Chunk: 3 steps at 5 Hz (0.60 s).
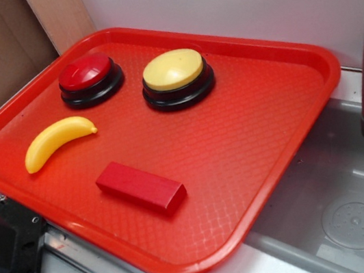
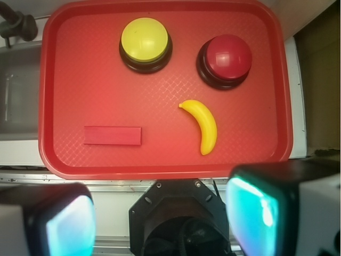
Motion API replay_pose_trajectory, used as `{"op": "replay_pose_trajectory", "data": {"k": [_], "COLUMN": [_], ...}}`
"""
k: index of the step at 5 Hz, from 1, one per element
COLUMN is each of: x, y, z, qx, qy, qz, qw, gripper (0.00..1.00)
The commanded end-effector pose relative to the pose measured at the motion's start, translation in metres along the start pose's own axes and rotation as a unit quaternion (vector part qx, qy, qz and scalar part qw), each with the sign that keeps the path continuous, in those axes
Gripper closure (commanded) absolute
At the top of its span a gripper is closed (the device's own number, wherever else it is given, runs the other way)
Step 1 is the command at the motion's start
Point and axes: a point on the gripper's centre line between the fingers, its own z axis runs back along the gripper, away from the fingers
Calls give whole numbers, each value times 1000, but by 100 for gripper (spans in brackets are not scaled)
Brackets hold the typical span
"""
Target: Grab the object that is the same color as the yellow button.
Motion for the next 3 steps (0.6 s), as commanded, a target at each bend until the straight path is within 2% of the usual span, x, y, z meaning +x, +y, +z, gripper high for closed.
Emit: {"op": "replay_pose_trajectory", "data": {"k": [1, 2, 3], "x": [0, 2, 10], "y": [0, 8, 20], "z": [0, -32, -67], "qx": [0, -1, -1], "qy": [0, -6, -35], "qz": [0, -2, -14], "qw": [1000, 1000, 999], "gripper": [0, 0, 0]}}
